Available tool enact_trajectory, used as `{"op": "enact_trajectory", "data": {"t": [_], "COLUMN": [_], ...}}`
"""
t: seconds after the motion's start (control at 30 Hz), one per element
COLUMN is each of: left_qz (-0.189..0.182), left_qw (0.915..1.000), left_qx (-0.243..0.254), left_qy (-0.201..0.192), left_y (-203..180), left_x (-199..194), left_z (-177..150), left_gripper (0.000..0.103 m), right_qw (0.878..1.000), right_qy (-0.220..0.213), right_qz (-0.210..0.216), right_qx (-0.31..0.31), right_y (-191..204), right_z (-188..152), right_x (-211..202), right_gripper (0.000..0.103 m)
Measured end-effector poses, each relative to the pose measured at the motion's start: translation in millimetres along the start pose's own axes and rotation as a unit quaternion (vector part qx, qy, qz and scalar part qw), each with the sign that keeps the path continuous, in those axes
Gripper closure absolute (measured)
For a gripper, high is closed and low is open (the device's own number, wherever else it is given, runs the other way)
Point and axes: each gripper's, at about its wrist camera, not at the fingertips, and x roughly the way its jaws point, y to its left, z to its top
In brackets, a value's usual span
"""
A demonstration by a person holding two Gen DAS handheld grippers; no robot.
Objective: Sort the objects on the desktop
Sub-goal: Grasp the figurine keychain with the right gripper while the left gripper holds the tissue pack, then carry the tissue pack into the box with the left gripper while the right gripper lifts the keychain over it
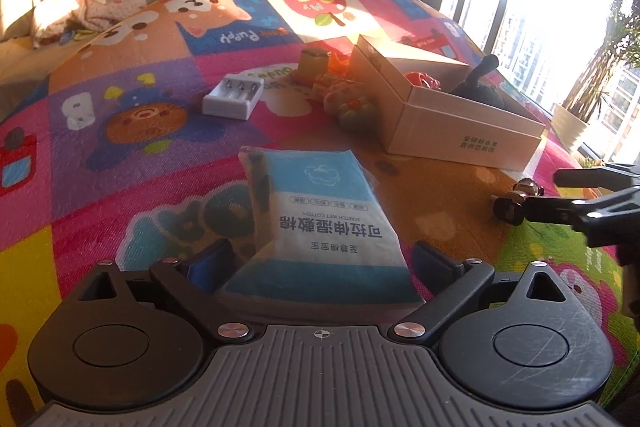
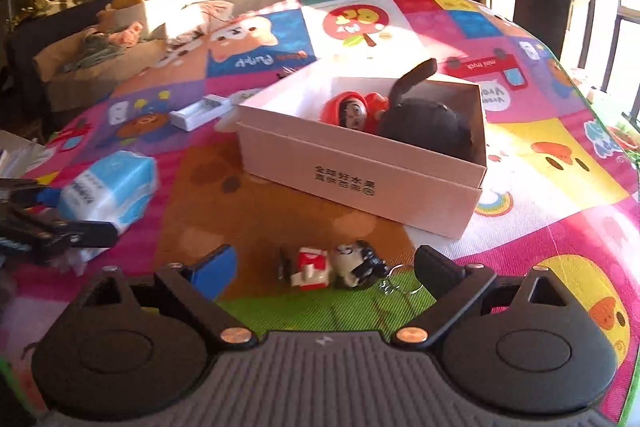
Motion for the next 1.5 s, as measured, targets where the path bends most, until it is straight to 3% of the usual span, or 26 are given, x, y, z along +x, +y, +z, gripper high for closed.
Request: {"op": "enact_trajectory", "data": {"t": [0.1, 0.17, 0.33, 0.5, 0.53, 0.57, 0.6, 0.8, 0.93, 1.03, 1.17, 1.3, 1.4, 1.47, 1.5], "left_qz": [0.000, -0.005, -0.012, 0.046, 0.050, 0.051, 0.057, 0.044, 0.019, 0.005, -0.010, -0.030, -0.046, -0.055, -0.058], "left_qw": [1.0000, 1.0000, 0.9997, 0.9968, 0.9959, 0.9951, 0.9940, 0.9930, 0.9927, 0.9868, 0.9724, 0.9651, 0.9543, 0.9466, 0.9468], "left_qx": [0.000, 0.002, 0.019, 0.065, 0.075, 0.084, 0.093, 0.110, 0.113, 0.135, 0.183, 0.213, 0.251, 0.278, 0.283], "left_qy": [-0.001, -0.002, -0.013, -0.004, -0.001, 0.003, 0.007, 0.001, -0.036, -0.090, -0.145, -0.149, -0.156, -0.154, -0.142], "left_y": [0.4, 0.8, -7.1, -22.4, -25.0, -27.7, -29.5, -33.5, -44.0, -61.5, -89.8, -114.5, -134.9, -144.1, -145.5], "left_x": [-0.6, -2.4, -11.1, 2.6, 5.2, 7.0, 8.0, -6.6, -26.0, -37.2, -29.2, 11.0, 44.8, 68.9, 79.2], "left_z": [0.2, 1.3, 7.8, 13.7, 13.5, 13.2, 11.9, 11.2, 36.6, 69.4, 105.5, 133.0, 144.1, 145.3, 144.7], "left_gripper": [0.004, 0.004, 0.003, 0.003, 0.009, 0.023, 0.027, 0.040, 0.041, 0.041, 0.041, 0.041, 0.040, 0.036, 0.033], "right_qw": [1.000, 0.999, 1.000, 0.999, 0.999, 0.999, 0.999, 0.997, 0.997, 0.991, 0.983, 0.982, 0.984, 0.985, 0.986], "right_qy": [0.020, 0.035, 0.018, 0.017, 0.017, 0.017, 0.016, 0.002, -0.061, -0.126, -0.182, -0.177, -0.161, -0.150, -0.144], "right_qz": [0.010, 0.018, 0.021, 0.045, 0.044, 0.043, 0.044, 0.064, 0.050, 0.038, 0.024, 0.015, 0.011, 0.006, 0.002], "right_qx": [0.012, 0.011, -0.004, -0.017, -0.019, -0.023, -0.025, -0.032, -0.023, -0.001, 0.032, 0.059, 0.071, 0.082, 0.088], "right_y": [-5.4, -6.4, -3.6, -0.5, 0.6, 1.4, 1.8, 1.3, -7.4, -18.7, -34.8, -49.0, -55.8, -60.8, -63.8], "right_z": [0.9, 1.9, 0.4, -1.4, -1.9, -2.9, -3.8, -3.4, 15.9, 34.5, 49.8, 52.2, 47.6, 45.4, 44.0], "right_x": [16.0, 20.3, -1.0, -32.7, -37.2, -41.7, -45.5, -66.1, -90.0, -114.6, -135.4, -128.2, -116.8, -108.8, -105.7], "right_gripper": [0.016, 0.037, 0.038, 0.038, 0.038, 0.038, 0.038, 0.038, 0.038, 0.038, 0.038, 0.038, 0.038, 0.038, 0.038]}}
